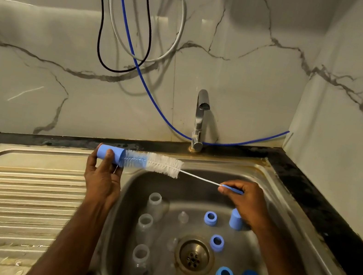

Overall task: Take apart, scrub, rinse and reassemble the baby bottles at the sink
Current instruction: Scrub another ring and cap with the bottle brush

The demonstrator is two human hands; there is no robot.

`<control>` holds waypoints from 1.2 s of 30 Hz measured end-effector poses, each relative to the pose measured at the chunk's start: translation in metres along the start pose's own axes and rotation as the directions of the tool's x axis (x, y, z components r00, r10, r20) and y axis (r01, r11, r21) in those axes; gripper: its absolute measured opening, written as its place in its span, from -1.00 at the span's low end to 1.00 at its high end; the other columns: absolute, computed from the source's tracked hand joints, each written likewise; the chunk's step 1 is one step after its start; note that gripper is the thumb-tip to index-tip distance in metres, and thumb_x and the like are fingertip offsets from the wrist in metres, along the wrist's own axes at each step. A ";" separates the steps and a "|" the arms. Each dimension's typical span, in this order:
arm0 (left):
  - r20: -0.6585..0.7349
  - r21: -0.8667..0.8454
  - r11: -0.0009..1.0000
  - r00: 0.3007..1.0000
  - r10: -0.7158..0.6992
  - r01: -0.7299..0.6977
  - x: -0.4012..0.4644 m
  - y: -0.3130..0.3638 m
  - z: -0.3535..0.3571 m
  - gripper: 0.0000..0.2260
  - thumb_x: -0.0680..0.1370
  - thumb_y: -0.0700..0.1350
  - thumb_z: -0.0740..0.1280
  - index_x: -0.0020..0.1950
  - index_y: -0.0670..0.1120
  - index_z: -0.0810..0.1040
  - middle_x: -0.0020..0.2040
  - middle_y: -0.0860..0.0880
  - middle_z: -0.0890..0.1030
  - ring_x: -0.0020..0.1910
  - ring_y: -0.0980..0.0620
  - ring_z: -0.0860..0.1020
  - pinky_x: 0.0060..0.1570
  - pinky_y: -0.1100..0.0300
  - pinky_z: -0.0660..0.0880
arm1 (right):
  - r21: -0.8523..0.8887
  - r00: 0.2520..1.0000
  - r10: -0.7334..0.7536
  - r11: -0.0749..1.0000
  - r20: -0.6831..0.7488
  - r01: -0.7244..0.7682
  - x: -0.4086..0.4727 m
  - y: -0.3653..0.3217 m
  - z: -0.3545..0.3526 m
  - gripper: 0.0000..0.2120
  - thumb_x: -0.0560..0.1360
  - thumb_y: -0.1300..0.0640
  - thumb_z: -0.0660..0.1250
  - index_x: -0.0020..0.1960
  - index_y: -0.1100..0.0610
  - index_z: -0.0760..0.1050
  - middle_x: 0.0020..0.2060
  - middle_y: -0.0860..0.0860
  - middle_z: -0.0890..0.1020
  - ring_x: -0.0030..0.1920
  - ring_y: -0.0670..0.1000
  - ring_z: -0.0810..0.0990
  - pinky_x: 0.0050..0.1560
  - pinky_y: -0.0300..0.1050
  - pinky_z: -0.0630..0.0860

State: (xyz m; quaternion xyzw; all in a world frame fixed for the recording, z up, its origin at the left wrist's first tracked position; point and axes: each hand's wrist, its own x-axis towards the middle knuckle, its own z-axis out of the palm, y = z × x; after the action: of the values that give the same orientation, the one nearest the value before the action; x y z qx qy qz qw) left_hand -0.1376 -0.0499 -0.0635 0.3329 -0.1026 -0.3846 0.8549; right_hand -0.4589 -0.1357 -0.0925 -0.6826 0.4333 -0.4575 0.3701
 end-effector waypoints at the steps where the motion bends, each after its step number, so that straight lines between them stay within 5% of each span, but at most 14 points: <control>1: -0.003 0.011 1.000 1.000 -0.007 0.007 0.000 0.000 -0.001 -0.57 0.60 -0.24 0.36 0.46 -0.01 0.44 0.20 -0.18 0.59 0.18 -0.16 0.63 -0.02 0.01 0.68 | 0.014 1.000 -0.002 1.000 0.009 0.002 -0.001 0.000 0.003 -0.87 0.43 0.27 0.54 -0.13 0.05 0.70 -0.25 -0.14 0.73 -0.17 -0.20 0.68 -0.10 -0.40 0.52; 5: -0.004 0.041 0.999 1.000 -0.008 0.008 -0.003 -0.004 0.003 -0.62 0.54 -0.23 0.40 0.34 -0.01 0.49 0.21 -0.20 0.59 0.18 -0.17 0.64 0.07 -0.05 0.65 | 0.035 0.999 -0.006 0.999 -0.038 0.008 0.001 -0.002 0.011 -0.90 0.41 0.27 0.55 -0.11 0.11 0.71 -0.27 -0.11 0.73 -0.18 -0.20 0.68 -0.09 -0.40 0.53; 8: -0.044 -0.016 1.000 0.999 0.018 -0.018 0.003 0.004 0.000 -0.57 0.59 -0.18 0.38 0.45 -0.13 0.41 0.17 -0.19 0.62 0.09 -0.12 0.67 -0.04 0.00 0.69 | 0.026 1.000 -0.002 1.000 -0.026 0.003 0.003 0.000 0.003 -0.89 0.40 0.29 0.56 -0.11 0.15 0.72 -0.30 -0.16 0.71 -0.21 -0.25 0.66 -0.12 -0.45 0.50; 16: -0.055 0.026 1.000 0.998 0.016 -0.014 -0.001 -0.004 0.004 -0.56 0.58 -0.18 0.40 0.44 -0.13 0.40 0.16 -0.18 0.62 0.13 -0.15 0.66 0.09 -0.09 0.64 | 0.003 1.000 0.013 1.000 -0.025 -0.013 0.002 0.004 0.003 -0.89 0.39 0.27 0.57 -0.14 0.09 0.71 -0.29 -0.11 0.72 -0.22 -0.22 0.66 -0.11 -0.41 0.52; 24: -0.061 -0.011 0.995 0.993 -0.096 0.096 0.003 -0.006 0.000 -0.59 0.60 -0.07 0.38 0.41 -0.14 0.43 0.26 -0.21 0.60 0.19 -0.16 0.64 0.02 -0.02 0.65 | -0.019 0.996 -0.020 1.000 -0.082 0.018 0.003 0.001 0.002 -0.86 0.39 0.29 0.57 -0.08 0.16 0.71 -0.23 -0.14 0.71 -0.18 -0.24 0.66 -0.08 -0.44 0.51; 28: -0.084 0.077 0.992 0.992 -0.094 0.100 0.000 -0.012 0.001 -0.65 0.60 -0.08 0.39 0.35 -0.10 0.44 0.24 -0.17 0.59 0.18 -0.15 0.63 0.16 -0.09 0.62 | -0.044 0.997 -0.048 0.998 -0.063 0.045 -0.002 -0.004 0.012 -0.84 0.38 0.26 0.58 -0.11 0.04 0.71 -0.21 -0.13 0.73 -0.13 -0.17 0.69 -0.02 -0.35 0.56; 32: -0.098 -0.104 0.983 0.982 -0.163 0.153 0.005 -0.003 0.001 -0.62 0.58 -0.05 0.41 0.35 -0.14 0.44 0.26 -0.22 0.60 0.16 -0.16 0.66 0.01 -0.02 0.66 | -0.043 0.993 -0.064 0.997 -0.103 0.059 0.002 -0.003 0.003 -0.83 0.38 0.29 0.57 -0.12 0.06 0.70 -0.21 -0.17 0.71 -0.13 -0.19 0.69 -0.01 -0.36 0.55; 36: -0.106 0.055 0.991 0.987 -0.119 0.125 -0.002 -0.013 0.001 -0.59 0.59 -0.04 0.40 0.39 -0.11 0.43 0.25 -0.17 0.59 0.18 -0.14 0.63 0.02 -0.01 0.66 | -0.056 0.991 -0.078 0.996 -0.106 0.073 -0.001 -0.006 0.012 -0.81 0.38 0.26 0.58 -0.12 0.00 0.69 -0.18 -0.14 0.73 -0.11 -0.15 0.70 0.04 -0.25 0.59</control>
State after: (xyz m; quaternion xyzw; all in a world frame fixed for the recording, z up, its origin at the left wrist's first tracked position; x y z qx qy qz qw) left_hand -0.1468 -0.0551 -0.0706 0.3840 -0.0499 -0.4152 0.8232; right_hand -0.4461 -0.1310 -0.0913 -0.6822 0.4382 -0.4960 0.3109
